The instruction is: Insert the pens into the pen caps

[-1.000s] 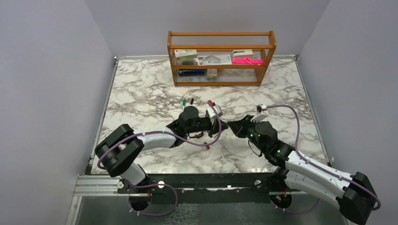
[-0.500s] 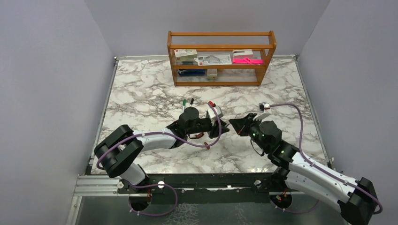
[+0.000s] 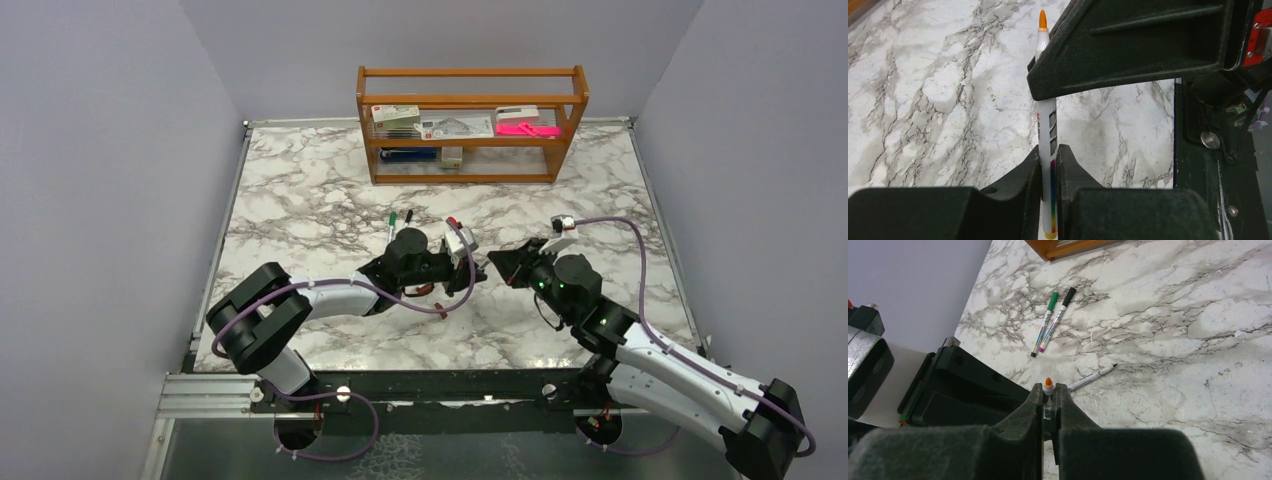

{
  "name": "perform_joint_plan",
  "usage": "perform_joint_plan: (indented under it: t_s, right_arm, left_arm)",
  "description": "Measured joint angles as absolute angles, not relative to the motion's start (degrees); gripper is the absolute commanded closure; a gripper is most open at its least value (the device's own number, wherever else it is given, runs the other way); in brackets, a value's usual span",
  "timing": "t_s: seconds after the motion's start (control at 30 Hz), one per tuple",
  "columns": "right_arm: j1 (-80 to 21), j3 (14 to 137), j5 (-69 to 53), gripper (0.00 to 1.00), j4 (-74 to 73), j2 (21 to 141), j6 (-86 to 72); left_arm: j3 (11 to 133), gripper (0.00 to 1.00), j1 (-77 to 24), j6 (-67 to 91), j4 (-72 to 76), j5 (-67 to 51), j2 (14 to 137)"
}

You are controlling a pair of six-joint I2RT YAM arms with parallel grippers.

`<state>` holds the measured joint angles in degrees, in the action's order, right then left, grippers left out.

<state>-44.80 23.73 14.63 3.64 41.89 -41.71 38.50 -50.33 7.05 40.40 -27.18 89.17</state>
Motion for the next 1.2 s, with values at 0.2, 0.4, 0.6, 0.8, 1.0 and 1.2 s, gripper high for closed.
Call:
perform_joint_plan:
  t_s: [0.2, 0.4, 0.6, 0.8, 1.0, 1.2]
  right_arm:
    - [-44.77, 23.73, 14.22, 0.58, 3.99, 43.92, -41.52]
    - [-44.77, 23.24, 13.8, 0.51, 3.25, 45.5, -40.34]
    - [-44.8, 23.05, 11.66, 0.48, 3.25, 51.33, -37.06]
    - [-49.87, 26.74, 10.41, 0.81, 0.3, 65.25, -34.22]
    - [-56.71, 32.77, 10.39, 0.99, 0.19, 73.45, -33.54]
    - [-58.92, 33.34, 9.26, 0.99, 2.42, 77.97, -34.37]
  left_arm:
    - [38.46, 1.0, -50.13, 7.51, 38.79, -25.58, 89.14]
    - [36.51, 1.0, -46.26, 11.05, 39.57, -19.42, 86.67]
    - [30.83, 1.0, -36.62, 17.26, 40.32, -13.13, 83.2]
    - [27.0, 1.0, -34.17, 19.46, 40.62, -8.8, 78.04]
    - [26.17, 1.0, -32.42, 20.69, 41.32, -7.2, 77.1]
    - [25.36, 1.0, -31.16, 21.32, 41.5, -6.83, 77.1]
